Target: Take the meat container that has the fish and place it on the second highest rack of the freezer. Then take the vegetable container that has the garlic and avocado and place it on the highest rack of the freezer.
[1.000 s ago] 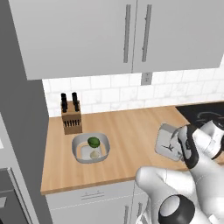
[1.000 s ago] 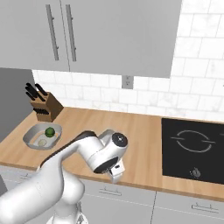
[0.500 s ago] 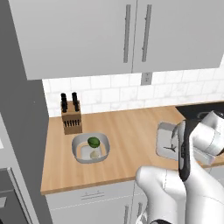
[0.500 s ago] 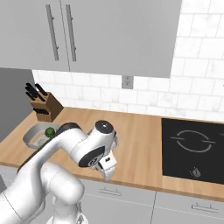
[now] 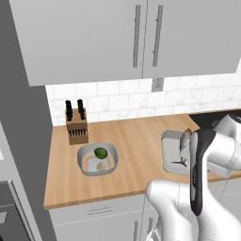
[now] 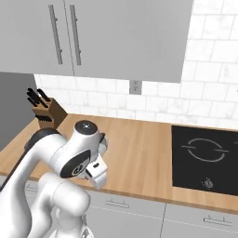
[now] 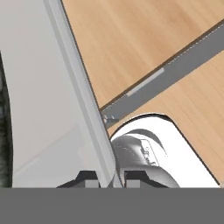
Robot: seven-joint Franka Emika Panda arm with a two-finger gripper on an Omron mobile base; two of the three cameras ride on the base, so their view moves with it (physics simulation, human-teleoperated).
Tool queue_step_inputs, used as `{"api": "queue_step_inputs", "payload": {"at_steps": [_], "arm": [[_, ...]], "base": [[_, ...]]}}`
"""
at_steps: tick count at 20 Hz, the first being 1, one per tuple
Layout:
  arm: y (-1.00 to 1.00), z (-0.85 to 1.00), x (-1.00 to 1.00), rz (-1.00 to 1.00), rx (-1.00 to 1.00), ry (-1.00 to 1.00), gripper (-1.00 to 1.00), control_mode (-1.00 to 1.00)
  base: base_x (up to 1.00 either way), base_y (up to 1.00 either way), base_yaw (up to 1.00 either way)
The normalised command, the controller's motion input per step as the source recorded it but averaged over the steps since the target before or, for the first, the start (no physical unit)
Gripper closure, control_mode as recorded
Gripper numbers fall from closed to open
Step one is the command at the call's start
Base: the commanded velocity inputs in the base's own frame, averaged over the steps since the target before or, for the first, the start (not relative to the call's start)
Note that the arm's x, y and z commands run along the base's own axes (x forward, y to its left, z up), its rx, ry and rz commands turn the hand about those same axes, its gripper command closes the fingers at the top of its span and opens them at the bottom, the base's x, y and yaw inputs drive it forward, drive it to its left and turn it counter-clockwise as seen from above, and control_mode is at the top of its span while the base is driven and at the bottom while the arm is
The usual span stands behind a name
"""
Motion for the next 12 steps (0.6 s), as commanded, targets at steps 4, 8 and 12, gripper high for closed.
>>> {"api": "queue_step_inputs", "payload": {"at_steps": [4,8,12], "arm": [[0.20,0.18,-0.41,0.08,0.00,-0.01,1.00,-1.00],[0.03,0.06,-0.12,0.04,0.00,0.05,1.00,-1.00],[0.00,0.00,0.00,0.00,0.00,0.00,1.00,-1.00]], "base": [[0.00,0.00,0.00],[0.00,0.00,0.00],[0.00,0.00,0.00]]}}
